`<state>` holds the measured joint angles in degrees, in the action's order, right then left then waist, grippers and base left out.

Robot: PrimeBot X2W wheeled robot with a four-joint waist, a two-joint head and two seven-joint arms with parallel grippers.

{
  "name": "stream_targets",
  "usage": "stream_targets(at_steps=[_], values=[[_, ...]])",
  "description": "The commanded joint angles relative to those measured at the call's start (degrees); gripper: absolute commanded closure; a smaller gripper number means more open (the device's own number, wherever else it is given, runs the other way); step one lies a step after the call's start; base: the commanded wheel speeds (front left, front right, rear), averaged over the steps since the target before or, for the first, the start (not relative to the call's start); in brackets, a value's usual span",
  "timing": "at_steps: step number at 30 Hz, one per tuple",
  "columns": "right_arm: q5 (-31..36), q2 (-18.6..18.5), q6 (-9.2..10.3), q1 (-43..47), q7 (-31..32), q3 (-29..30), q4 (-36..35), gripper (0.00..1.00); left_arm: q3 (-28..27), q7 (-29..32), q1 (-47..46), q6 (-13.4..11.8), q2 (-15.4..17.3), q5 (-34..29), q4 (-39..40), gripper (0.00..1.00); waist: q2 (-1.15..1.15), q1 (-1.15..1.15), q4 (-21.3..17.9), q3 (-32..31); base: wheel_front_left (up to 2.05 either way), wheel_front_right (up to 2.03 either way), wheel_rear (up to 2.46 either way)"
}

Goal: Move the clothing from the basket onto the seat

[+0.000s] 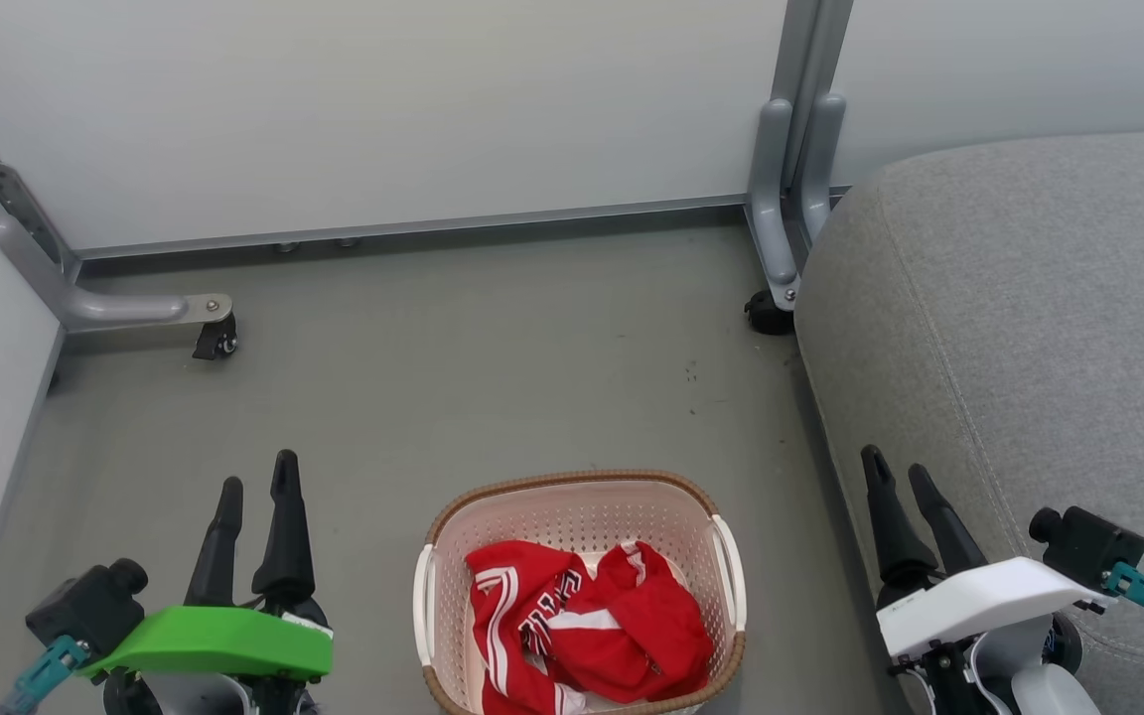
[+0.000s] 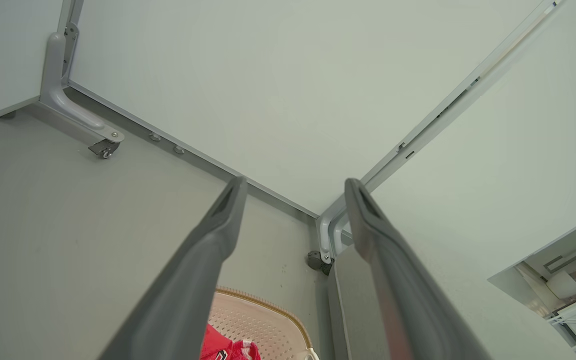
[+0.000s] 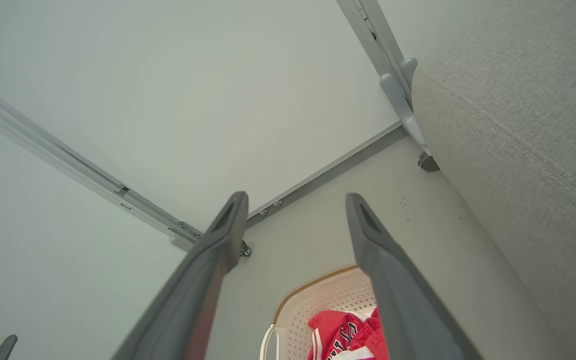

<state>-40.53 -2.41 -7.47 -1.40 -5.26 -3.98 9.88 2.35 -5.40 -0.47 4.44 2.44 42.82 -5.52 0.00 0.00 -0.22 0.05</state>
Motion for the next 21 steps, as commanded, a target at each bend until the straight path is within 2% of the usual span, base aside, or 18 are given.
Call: stream_targets(at_steps=[1, 21], values=[[2.0, -0.3, -0.02, -0.1, -0.8, -0.2, -1.0, 0.00, 0.4, -0.7, 0.2, -0.4, 0.3, -1.9, 1.2, 0.00, 0.00, 0.00, 0.0, 0.0, 0.00, 0.00, 0.00], [14.4, -0.4, -0.02, 0.8, -3.9, -1.8, -2.2, 0.00, 2.7, -3.8, 0.9, -0.9, 0.4, -14.4, 1.8, 0.00, 0.00, 0.00, 0.1, 0.1, 0.00, 0.00, 0.00]])
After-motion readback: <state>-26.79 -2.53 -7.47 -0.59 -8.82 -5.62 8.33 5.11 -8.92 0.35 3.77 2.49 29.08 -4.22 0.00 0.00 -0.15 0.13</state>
